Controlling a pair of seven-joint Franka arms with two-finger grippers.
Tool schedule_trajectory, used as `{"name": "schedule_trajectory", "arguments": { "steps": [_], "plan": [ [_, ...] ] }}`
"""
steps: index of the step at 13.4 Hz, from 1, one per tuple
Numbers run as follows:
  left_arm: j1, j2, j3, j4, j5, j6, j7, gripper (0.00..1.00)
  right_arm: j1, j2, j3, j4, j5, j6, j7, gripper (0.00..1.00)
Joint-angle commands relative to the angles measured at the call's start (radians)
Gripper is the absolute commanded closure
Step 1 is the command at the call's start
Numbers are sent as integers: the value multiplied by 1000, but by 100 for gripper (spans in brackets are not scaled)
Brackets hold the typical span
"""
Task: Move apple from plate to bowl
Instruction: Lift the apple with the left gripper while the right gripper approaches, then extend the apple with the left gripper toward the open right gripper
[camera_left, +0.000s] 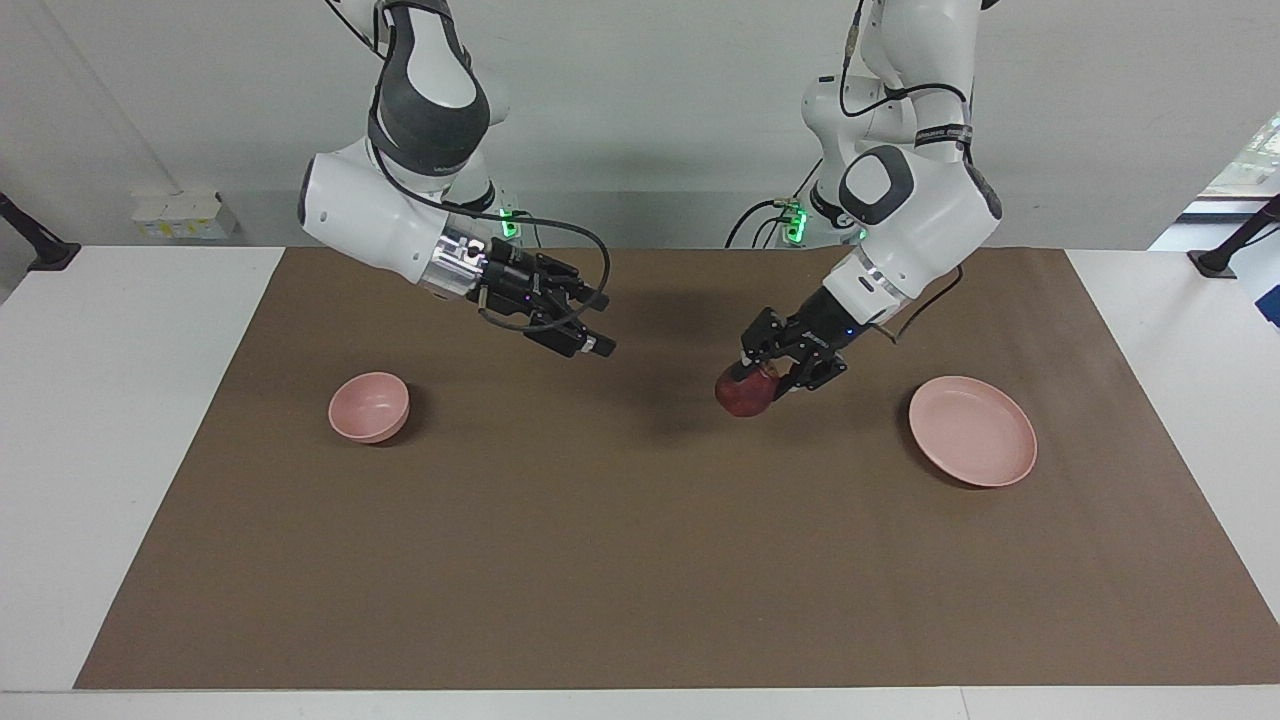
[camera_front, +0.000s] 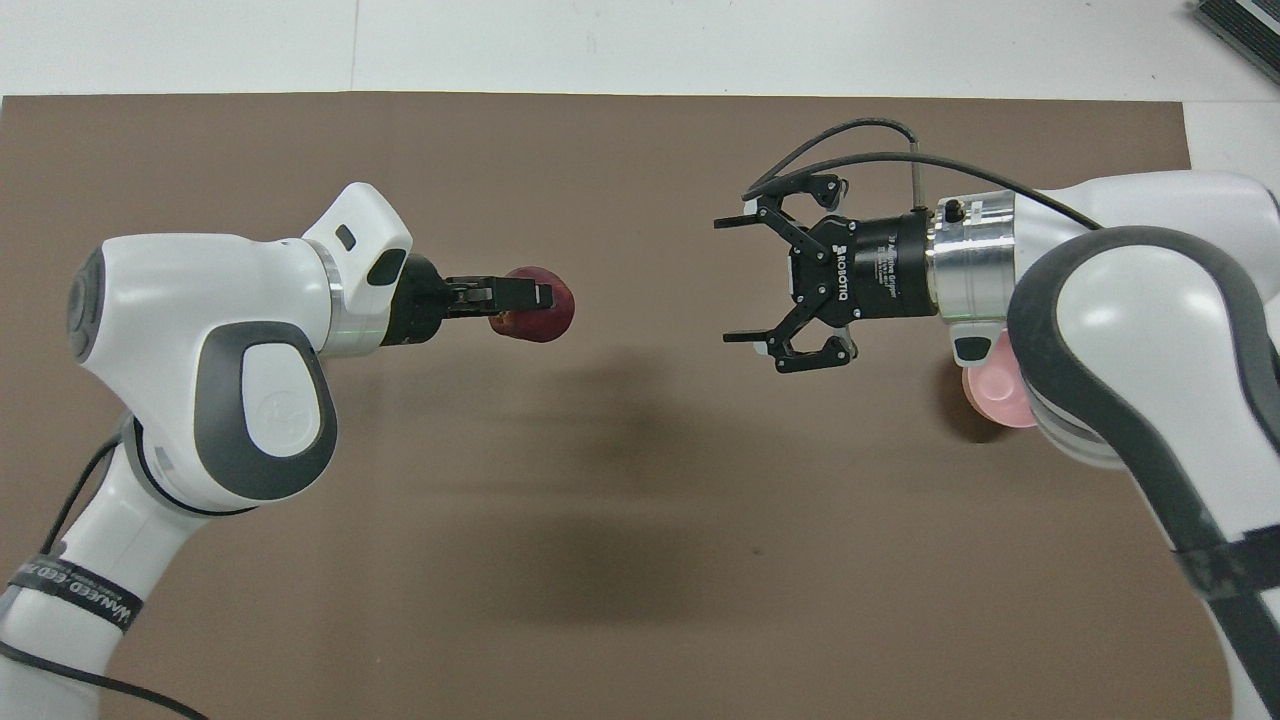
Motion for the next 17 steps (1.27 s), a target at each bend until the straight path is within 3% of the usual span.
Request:
{"name": "schedule_trajectory", "arguments": {
  "steps": [1,6,9,12,17],
  "plan": [
    [1,10,-41,28,-66,22,28,100,-18,47,3,26,87,-7,32,0],
    [-2,9,-74,111,-120,34,39,100,-4,80,3,24,100,-16,29,0],
    [-8,9,-91,114,-132,69,37,100,5,79,5,20,98,-16,29,0],
    [-8,5,-161,113,-169,236,31,100,27,79,5,20,100,-13,28,0],
    [-14,-5,-179,104,-189,230,-15,100,16,81,5,27,98,-28,17,0]
  ]
}}
